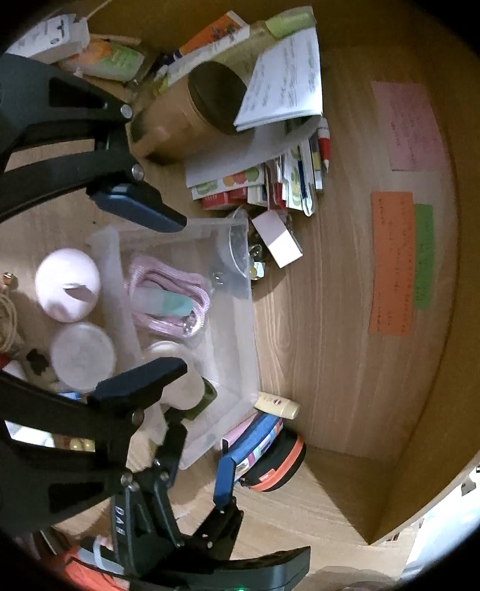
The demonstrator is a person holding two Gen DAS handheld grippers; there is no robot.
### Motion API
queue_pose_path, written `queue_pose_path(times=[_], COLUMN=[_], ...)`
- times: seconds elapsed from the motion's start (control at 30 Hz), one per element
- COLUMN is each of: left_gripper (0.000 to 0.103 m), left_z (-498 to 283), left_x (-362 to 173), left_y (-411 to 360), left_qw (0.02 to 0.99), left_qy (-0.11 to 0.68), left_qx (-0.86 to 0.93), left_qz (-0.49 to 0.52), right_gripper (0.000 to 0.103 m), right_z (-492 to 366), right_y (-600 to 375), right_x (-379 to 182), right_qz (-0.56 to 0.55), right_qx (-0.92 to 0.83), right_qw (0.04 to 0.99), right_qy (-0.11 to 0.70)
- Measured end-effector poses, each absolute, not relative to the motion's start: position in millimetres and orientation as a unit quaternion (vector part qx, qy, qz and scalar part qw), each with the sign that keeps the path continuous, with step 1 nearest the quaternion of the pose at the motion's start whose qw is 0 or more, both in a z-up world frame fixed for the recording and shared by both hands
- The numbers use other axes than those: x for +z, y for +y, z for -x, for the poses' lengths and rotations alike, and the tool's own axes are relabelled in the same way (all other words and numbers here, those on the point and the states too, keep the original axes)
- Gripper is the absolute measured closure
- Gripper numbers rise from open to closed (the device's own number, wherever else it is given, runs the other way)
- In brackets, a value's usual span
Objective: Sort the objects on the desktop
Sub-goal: 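Lower the tape roll and mint tube into the clear bin and release, then grasp the white domino tile with the right gripper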
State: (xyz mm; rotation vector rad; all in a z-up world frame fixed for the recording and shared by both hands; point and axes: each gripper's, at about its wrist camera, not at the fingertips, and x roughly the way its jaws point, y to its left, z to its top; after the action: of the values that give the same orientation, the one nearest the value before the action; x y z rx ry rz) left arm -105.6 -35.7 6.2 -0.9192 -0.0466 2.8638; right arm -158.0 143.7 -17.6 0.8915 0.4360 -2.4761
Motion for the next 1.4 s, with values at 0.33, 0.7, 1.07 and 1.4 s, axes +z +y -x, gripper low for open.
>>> queue_pose_path(times=[0.33, 0.7, 1.07, 1.4], left_gripper=[0.029, 0.029, 0.029, 0.029], left_z=[74, 59, 72, 97], left_x=[-1, -34, -74, -87], left_y=[-31, -38, -39, -33], left_qw=[0.05, 0.04, 0.042, 0.046], left_qy=[0.005, -0.004, -0.002, 0.004], left_qx=[0.948, 0.931, 0.905, 0.895], left_qz=[0.314, 0.362, 0.424, 0.444], right_gripper=[0.023, 0.019, 0.019, 0.045], right_z=[132, 110, 103, 106], right_y=[176, 216, 226, 222], right_x=[-18, -28, -65, -89], right_qz=[-0.328, -0.338, -0.382, -0.419], right_qx=[-0.906, -0.91, -0.891, -0.867], right_qw=[0.22, 0.197, 0.204, 0.231], right_qy=[0.15, 0.138, 0.139, 0.141])
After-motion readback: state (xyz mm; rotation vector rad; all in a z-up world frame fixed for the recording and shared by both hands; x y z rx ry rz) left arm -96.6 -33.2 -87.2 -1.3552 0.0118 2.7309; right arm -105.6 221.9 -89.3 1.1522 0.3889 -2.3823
